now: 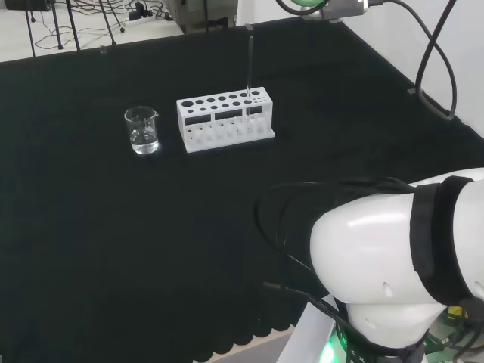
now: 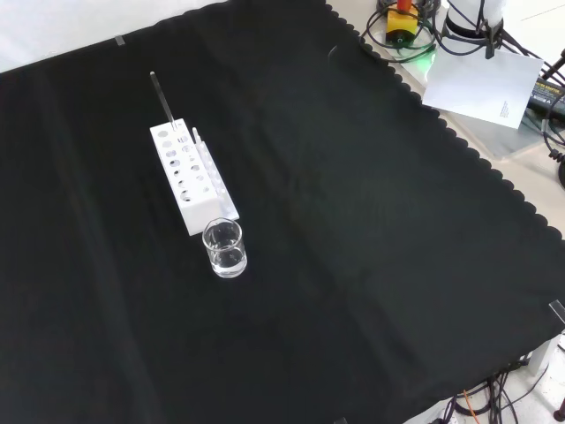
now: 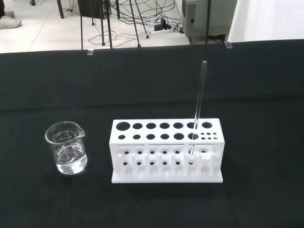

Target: Take the glass rod from the white test tube rack.

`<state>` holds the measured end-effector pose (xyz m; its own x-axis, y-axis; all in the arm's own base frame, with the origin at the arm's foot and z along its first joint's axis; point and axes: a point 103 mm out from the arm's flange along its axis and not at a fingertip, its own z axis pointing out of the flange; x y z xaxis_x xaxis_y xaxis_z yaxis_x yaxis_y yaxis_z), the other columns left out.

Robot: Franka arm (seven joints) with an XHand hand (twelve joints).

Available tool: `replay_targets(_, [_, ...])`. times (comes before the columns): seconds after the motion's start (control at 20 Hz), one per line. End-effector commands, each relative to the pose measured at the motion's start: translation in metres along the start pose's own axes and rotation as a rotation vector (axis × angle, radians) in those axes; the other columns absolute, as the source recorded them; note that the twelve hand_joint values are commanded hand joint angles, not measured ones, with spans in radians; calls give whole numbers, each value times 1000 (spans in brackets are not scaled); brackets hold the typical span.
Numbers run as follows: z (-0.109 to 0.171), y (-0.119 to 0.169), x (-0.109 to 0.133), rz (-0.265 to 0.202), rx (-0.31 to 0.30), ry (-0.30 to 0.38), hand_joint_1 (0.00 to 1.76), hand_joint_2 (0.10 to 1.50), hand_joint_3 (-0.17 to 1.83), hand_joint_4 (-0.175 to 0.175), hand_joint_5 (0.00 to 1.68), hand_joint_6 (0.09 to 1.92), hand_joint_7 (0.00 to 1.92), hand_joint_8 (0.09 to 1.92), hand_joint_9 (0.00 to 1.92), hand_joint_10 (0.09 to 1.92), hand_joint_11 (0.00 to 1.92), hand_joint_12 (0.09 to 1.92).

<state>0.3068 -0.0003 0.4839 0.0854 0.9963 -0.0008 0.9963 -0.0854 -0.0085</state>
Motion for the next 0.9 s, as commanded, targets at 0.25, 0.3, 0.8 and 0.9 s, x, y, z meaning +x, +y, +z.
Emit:
replay_targets(0.25, [2, 7, -1, -8, 9, -17, 685, 1063, -57, -173, 12, 87, 45, 87, 116, 87, 158, 87])
replay_targets(0.3, [2, 9, -1, -9, 13, -18, 683, 1063, -56, -172, 5, 87, 36, 87, 107, 87, 149, 87])
replay_targets(0.8, [11, 61, -12, -19, 42, -18, 655, 1071, -57, -169, 0, 87, 47, 87, 121, 87, 177, 87])
replay_targets(0.9, [13, 76, -18, -19, 47, -9, 661, 1081, -89, -170, 0, 87, 46, 87, 87, 162, 123, 248])
